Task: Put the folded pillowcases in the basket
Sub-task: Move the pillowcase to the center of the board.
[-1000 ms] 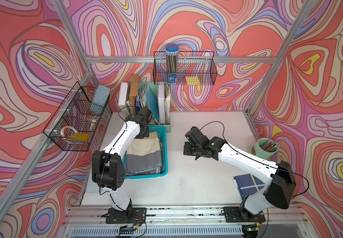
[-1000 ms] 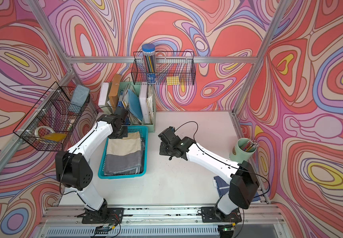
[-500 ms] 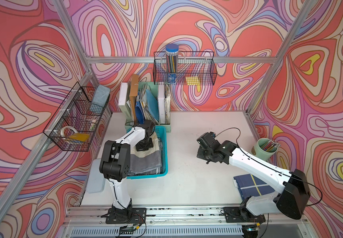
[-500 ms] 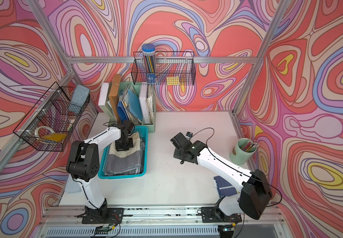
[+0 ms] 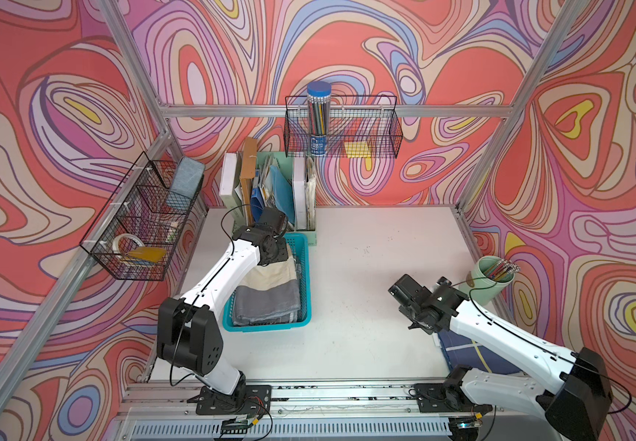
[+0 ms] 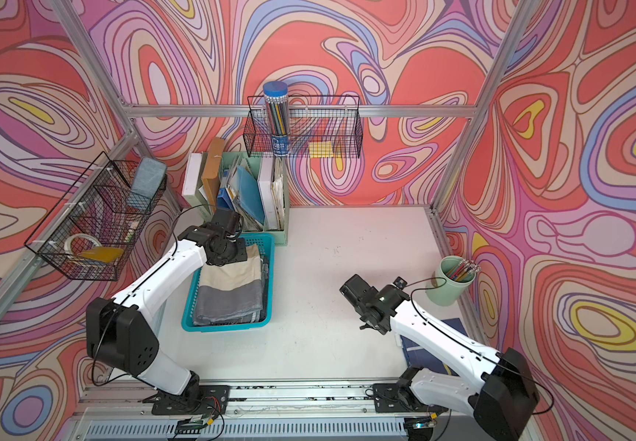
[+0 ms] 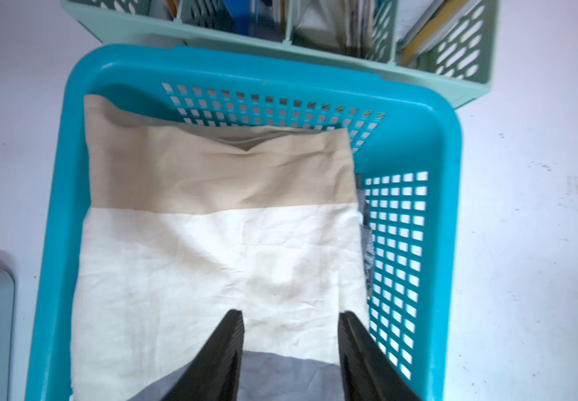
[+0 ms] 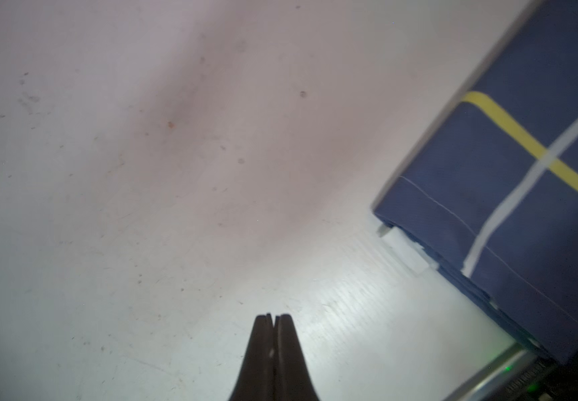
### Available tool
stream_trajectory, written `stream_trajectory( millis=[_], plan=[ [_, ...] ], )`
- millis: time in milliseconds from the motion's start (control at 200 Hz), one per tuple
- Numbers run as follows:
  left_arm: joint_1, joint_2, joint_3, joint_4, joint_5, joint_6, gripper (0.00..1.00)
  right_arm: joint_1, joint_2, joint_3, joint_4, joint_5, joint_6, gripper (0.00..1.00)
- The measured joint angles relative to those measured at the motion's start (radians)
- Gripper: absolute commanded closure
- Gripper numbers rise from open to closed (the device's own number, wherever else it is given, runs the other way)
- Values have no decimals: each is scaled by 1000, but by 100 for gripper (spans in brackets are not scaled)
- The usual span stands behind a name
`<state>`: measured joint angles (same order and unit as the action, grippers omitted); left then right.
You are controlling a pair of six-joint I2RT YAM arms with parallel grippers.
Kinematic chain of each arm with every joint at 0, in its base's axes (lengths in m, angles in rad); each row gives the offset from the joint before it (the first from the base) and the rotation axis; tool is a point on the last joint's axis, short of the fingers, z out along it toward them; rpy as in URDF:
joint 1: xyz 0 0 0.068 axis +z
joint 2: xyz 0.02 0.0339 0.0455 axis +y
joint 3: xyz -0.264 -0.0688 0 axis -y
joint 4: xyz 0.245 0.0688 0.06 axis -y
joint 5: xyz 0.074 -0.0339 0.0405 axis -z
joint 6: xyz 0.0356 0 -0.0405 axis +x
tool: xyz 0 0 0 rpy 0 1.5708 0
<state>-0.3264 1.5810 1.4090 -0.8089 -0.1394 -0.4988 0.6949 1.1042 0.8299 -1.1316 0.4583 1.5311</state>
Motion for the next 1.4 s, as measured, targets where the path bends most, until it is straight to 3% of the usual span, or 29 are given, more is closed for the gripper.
stream_trajectory(
  millis=[140, 260, 576, 796, 976, 1176, 1402],
  plan=[
    [-101, -20, 33, -25, -9, 13, 52, 0, -179, -60, -174, 50, 250, 100],
    [-182, -24, 83, -41, 7, 28, 52, 0, -190, -59, -307, 106, 411, 100],
    [-219, -71, 124, -76, 51, 39, 53, -48, -160, -156, -414, 180, 535, 100],
    [-230, -89, 123, -85, 69, 47, 53, -162, -120, -224, -249, 237, 483, 100],
    [-230, -89, 122, -85, 82, 57, 53, -445, -31, -265, -62, 227, 298, 100],
    [-231, -100, 110, -85, 81, 65, 54, -517, -23, -296, 60, 208, 168, 100],
    [-230, -108, 110, -86, 80, 74, 53, -545, 71, -293, 179, 94, 80, 100]
  ],
)
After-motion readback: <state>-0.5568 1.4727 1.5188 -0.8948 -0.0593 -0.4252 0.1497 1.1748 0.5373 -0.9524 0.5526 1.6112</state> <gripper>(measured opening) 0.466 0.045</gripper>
